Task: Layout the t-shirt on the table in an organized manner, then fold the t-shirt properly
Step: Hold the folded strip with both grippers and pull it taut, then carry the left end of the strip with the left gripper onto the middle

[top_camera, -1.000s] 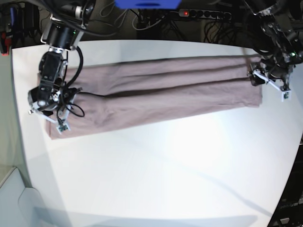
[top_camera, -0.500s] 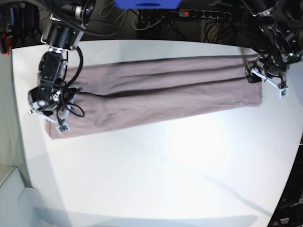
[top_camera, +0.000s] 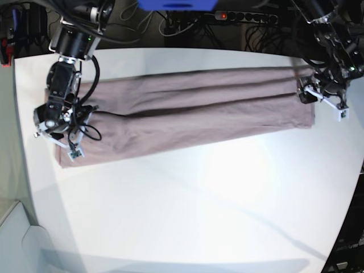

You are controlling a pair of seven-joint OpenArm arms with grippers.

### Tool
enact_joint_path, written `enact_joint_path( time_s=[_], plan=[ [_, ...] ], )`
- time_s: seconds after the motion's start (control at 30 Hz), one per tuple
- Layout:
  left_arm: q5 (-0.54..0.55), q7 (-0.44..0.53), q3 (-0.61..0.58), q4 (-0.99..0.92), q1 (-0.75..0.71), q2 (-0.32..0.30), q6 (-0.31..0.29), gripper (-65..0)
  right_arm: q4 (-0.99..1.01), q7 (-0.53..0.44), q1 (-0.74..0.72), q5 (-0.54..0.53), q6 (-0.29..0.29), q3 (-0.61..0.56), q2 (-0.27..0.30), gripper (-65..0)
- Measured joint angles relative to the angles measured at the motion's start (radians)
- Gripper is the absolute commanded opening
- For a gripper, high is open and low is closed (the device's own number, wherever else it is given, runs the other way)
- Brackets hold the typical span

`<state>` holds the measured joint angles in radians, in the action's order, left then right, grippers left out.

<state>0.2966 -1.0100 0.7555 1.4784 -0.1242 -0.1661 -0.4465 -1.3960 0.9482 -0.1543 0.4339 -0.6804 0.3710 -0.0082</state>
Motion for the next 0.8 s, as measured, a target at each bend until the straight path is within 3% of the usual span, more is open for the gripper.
enact_joint_path(
  time_s=[0.17,0.23,0.47,0.8],
  plan=[
    [0.029,0.023,0.002,-0.068,0.029,-0.007,-0.009,-56.2,0.000,-0.001,0.000,0.000,0.000,0.000,0.000,-41.0],
    [0.048,0.028,0.000,-0.112,0.053,-0.017,-0.013,-64.6,0.000,-0.005,0.000,0.000,0.000,0.000,0.000,-41.0],
    [0.087,0.061,0.000,-0.157,0.058,-0.035,-0.026,-64.8,0.000,-0.005,0.000,0.000,0.001,0.000,0.000,-41.0],
    [0.009,-0.066,-0.006,0.066,0.044,-0.013,-0.003,-64.8,0.000,-0.009,0.001,0.000,0.001,0.000,0.000,-41.0]
  ],
)
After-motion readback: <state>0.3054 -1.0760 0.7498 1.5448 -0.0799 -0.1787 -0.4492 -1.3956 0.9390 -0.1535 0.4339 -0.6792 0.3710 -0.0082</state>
